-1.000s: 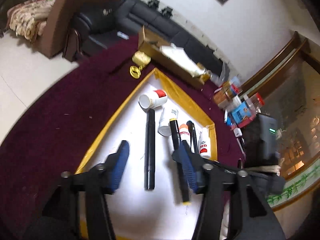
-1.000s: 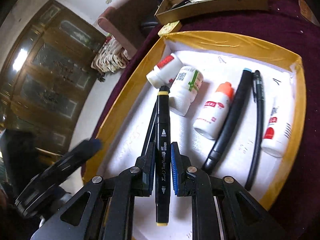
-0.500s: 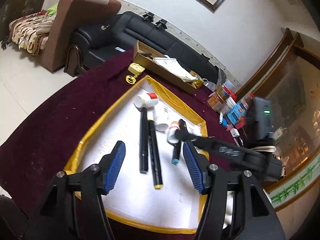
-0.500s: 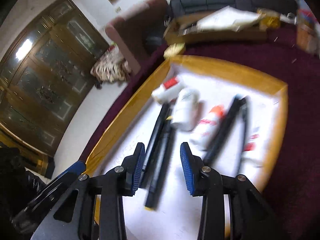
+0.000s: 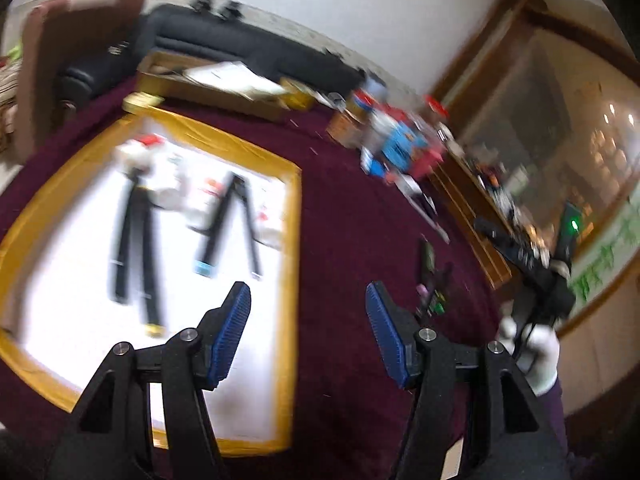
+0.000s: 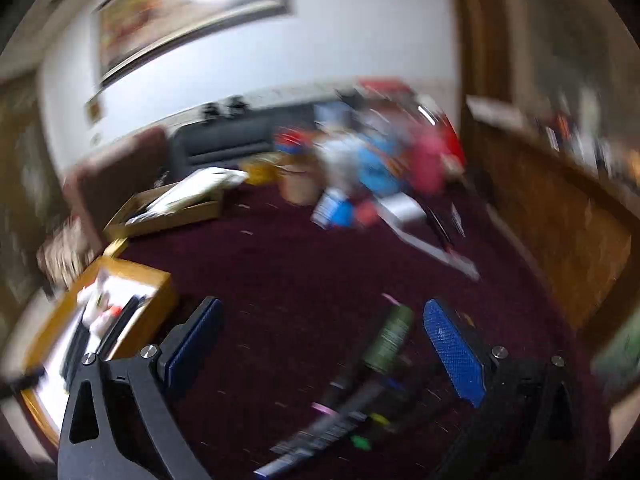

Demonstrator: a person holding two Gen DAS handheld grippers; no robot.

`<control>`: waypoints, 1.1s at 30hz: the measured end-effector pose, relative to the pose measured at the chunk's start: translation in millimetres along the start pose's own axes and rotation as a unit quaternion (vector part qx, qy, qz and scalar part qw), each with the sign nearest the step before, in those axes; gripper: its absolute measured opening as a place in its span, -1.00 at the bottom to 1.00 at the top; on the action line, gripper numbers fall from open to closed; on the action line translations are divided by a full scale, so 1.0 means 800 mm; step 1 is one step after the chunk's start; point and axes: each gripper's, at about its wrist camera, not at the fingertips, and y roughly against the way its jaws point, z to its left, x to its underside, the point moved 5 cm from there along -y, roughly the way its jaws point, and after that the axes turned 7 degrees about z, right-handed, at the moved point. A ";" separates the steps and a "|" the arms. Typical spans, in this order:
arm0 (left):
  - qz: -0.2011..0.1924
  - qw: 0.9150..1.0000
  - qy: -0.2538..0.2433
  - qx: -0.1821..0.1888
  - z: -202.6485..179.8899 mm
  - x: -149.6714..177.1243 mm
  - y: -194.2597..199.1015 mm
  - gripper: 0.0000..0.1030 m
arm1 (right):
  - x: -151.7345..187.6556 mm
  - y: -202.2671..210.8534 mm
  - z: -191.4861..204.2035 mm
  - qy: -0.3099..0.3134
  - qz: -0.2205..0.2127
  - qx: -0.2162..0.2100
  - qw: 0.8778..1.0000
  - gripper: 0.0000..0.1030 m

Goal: Organize rigid objects
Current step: 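Move both grippers back to the remaining markers, then grasp the pink-ended black marker with the left gripper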

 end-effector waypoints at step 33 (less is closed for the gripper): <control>0.141 0.958 -0.241 -0.068 -0.242 -0.029 -0.309 0.08 | 0.059 -0.070 -0.203 -0.246 0.047 -0.091 0.964 0.90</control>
